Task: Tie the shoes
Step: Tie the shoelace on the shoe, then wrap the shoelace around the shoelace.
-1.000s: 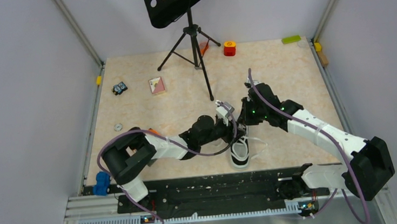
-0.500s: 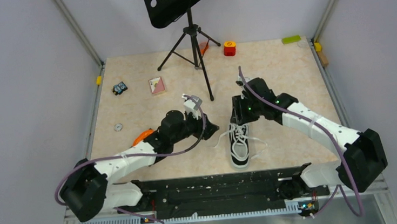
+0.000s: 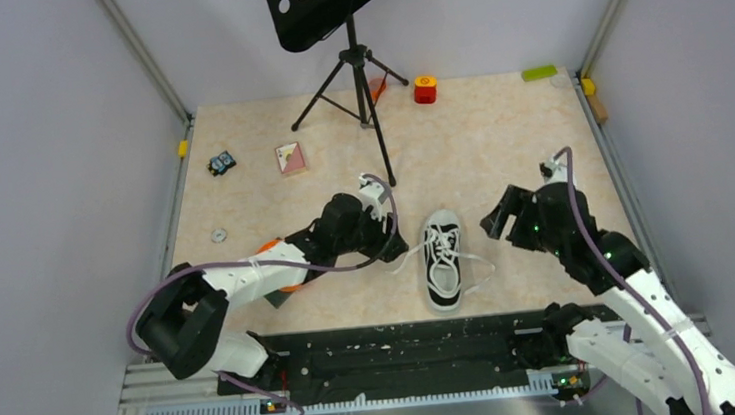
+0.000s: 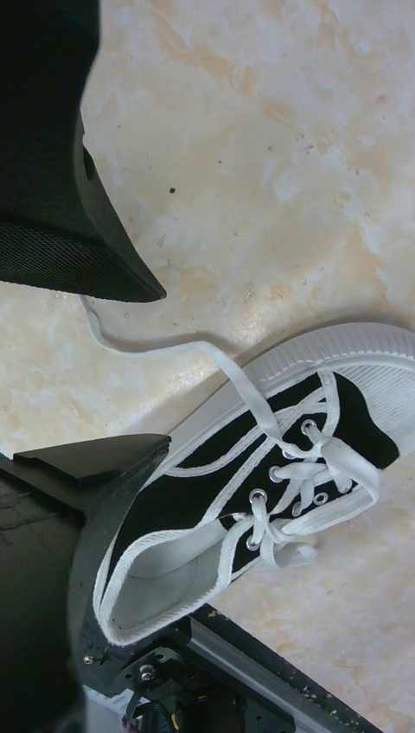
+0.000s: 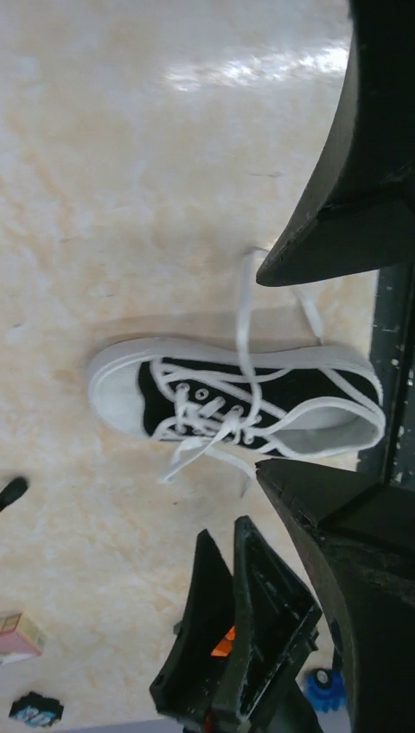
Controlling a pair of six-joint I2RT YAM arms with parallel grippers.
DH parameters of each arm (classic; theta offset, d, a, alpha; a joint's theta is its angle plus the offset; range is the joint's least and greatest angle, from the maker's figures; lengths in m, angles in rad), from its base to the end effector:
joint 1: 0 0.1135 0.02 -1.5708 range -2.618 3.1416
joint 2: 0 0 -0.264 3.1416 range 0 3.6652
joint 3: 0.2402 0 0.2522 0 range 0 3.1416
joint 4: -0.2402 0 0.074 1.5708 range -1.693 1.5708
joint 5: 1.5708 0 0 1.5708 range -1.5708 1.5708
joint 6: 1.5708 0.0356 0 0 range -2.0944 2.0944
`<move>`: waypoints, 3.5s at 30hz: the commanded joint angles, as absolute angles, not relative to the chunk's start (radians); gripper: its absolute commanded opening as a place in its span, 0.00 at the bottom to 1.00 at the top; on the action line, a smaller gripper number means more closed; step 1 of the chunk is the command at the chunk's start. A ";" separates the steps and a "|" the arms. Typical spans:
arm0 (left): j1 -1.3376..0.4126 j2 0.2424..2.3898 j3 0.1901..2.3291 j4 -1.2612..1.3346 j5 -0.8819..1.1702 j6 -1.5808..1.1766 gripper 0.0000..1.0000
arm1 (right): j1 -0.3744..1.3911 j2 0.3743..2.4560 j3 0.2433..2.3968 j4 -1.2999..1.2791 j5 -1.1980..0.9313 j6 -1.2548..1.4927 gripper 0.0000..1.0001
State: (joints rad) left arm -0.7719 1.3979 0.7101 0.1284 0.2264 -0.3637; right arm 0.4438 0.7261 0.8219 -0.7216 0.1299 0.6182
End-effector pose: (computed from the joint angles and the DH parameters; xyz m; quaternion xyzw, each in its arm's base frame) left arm 0.2051 -0.2108 0.2067 0.2298 0.8401 -0.3422 0.3526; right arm 0.1368 0.0599 0.3079 0.1068 0.8826 0.1801 0.4209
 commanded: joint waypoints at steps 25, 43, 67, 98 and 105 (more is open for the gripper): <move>-0.787 1.778 1.282 -0.206 0.498 -0.519 0.65 | 0.436 0.554 0.421 -0.696 -0.074 1.483 0.75; -0.767 1.745 1.232 -0.144 0.507 -0.554 0.00 | 0.403 0.641 0.268 -0.396 -0.093 1.634 0.77; -0.769 1.721 1.168 -0.024 0.397 -0.351 0.51 | 0.365 0.731 0.216 -0.231 -0.111 1.689 0.73; -0.769 1.795 1.173 0.066 0.457 -0.357 0.00 | 0.355 0.748 0.197 -0.208 -0.113 1.688 0.37; -0.767 1.739 1.167 -0.079 0.404 -0.327 0.00 | 0.354 0.733 0.205 -0.242 -0.101 1.670 0.00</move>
